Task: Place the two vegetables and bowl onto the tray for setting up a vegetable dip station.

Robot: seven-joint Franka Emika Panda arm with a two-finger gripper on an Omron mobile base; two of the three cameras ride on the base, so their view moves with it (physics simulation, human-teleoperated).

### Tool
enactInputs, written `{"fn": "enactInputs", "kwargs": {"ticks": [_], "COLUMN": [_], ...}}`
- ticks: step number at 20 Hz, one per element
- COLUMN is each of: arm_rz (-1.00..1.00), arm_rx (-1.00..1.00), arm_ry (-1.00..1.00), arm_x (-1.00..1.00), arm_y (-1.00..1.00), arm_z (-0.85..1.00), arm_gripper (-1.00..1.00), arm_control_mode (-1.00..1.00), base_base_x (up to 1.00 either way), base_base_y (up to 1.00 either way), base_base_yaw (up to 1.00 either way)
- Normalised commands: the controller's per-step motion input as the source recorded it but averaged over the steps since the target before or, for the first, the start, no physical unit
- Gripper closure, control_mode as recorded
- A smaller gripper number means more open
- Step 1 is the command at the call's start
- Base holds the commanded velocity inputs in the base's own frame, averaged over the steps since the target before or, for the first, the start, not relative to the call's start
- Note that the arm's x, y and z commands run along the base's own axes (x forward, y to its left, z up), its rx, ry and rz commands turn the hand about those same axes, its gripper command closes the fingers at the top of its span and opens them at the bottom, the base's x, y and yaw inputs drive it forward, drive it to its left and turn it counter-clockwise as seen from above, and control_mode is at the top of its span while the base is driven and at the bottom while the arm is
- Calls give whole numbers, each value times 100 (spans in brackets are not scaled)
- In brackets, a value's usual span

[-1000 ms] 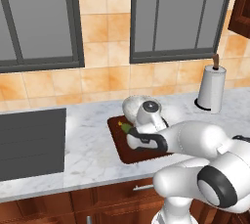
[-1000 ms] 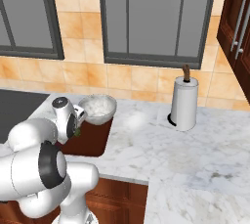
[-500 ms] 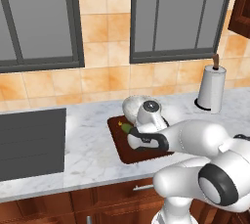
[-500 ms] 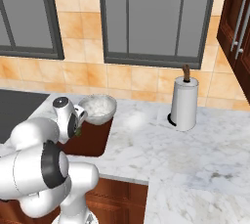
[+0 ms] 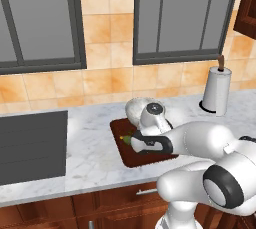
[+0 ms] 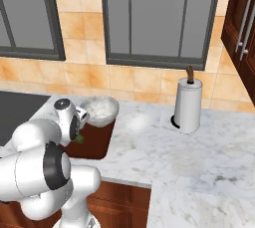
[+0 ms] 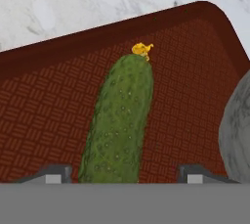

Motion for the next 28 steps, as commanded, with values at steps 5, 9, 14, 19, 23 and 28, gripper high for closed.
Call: {"fn": "enactInputs", "kwargs": {"ticks": [5, 9, 14, 19, 23, 28], "arm_rz": [0, 0, 0, -6, -16, -25], "arm_rx": [0, 0, 1, 9, 20, 17], "arm_ry": [0, 0, 1, 15, 22, 7], "arm_x": [0, -12, -30, -32, -58, -71], "arm_y": [-2, -11, -3, 0, -2, -31], "arm_z": [0, 4, 31, 44, 18, -4], "arm_gripper": [-100, -100, -100, -100, -100, -100], "arm_control_mode": [-100, -100, -100, -100, -100, -100], "base_base_x": [0, 0, 0, 0, 0, 0], "base_base_y": [0, 0, 0, 0, 0, 0], "base_base_yaw": [0, 0, 0, 0, 0, 0]}}
